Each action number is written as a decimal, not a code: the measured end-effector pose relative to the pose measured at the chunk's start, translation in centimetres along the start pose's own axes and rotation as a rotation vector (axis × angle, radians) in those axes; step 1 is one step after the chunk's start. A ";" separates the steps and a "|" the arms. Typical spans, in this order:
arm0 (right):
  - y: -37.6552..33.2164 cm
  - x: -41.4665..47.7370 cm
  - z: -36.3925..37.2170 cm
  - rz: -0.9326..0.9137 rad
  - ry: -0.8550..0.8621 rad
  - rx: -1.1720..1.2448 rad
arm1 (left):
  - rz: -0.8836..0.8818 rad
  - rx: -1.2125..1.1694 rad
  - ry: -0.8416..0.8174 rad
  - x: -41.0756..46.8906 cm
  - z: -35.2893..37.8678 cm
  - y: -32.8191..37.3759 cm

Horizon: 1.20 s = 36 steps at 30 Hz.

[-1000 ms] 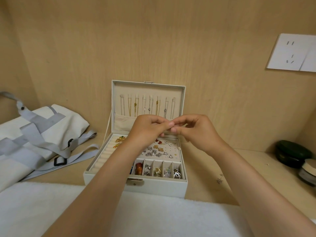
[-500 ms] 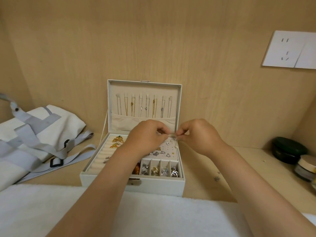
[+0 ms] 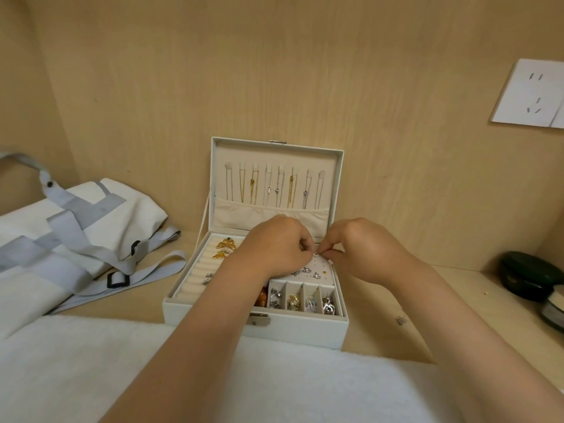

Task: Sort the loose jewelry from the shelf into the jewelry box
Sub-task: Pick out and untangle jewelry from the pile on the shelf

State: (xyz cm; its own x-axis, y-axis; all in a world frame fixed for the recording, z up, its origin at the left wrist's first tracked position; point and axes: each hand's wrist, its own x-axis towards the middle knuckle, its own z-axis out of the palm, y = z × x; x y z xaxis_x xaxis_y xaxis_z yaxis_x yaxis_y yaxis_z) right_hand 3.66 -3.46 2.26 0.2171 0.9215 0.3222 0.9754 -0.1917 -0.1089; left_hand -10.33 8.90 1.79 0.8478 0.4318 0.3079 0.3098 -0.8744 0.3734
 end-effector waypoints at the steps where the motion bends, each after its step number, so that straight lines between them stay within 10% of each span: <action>1: 0.0 0.0 0.0 0.008 -0.004 0.012 | 0.003 -0.008 0.000 0.0 0.0 -0.1; 21: 4.7 -4.4 -2.4 0.198 -0.031 0.229 | 0.137 -0.077 0.115 0.3 0.8 3.3; 36: 8.7 -13.0 -0.7 0.346 -0.140 0.383 | 0.108 0.123 -0.237 -1.2 7.5 12.2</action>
State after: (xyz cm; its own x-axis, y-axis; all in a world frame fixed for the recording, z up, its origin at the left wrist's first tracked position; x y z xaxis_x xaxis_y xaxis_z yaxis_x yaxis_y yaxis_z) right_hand 9.37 -17.37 -2.27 0.4911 0.8674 0.0810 0.7577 -0.3794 -0.5309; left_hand -4.33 -3.94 -0.61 0.9511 0.2837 0.1220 0.2499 -0.9391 0.2357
